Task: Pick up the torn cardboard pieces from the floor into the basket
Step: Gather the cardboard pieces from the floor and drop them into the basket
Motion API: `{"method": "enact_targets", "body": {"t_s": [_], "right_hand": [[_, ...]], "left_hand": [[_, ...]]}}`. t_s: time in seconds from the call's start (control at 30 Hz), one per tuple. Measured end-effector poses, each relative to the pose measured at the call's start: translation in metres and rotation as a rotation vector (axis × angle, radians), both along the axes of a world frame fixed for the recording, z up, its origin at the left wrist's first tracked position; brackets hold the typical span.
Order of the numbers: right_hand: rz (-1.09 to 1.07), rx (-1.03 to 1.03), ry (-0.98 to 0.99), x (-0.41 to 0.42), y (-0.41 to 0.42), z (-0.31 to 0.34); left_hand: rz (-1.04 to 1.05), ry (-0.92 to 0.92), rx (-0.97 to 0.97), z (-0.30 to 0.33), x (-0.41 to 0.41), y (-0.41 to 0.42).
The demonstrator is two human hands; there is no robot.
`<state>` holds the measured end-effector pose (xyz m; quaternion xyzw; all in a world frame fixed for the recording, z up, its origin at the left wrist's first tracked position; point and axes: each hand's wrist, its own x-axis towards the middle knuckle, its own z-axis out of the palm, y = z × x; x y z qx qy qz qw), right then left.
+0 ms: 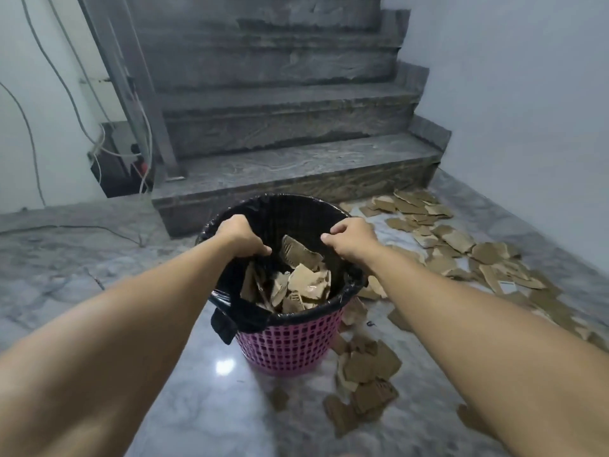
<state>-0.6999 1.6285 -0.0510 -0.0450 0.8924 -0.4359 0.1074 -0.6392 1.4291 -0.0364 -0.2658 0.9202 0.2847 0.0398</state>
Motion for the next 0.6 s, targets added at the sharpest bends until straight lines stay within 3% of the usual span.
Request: {"method": "enact_targets", "body": {"t_s": [0.1,0.23,0.33,0.47,0.6], "right_hand": [[-0.093,-0.216,-0.04,-0.006,0.022,0.004],[-0.176,-0.25,-0.05,-0.012,0.076,0.001],[-0.183,-0.171,-0.126,-0.01,0.126,-0.009],[-0.026,0.102,-0.239,-0.009,0.193,-0.02],[0.049,0.283,-0.298,-0.011,0.244,-0.045]], "left_hand": [[-0.04,0.144,-0.076,0.004,-0.021,0.02],[-0.244,0.264,-0.022,0.006,-0.052,0.085],[-0.391,0.312,0.036,0.003,-0.059,0.146],[-0.523,0.301,0.068,-0.006,-0.063,0.208],[-0.616,0.097,0.102,-0.039,-0.065,0.257]]}}
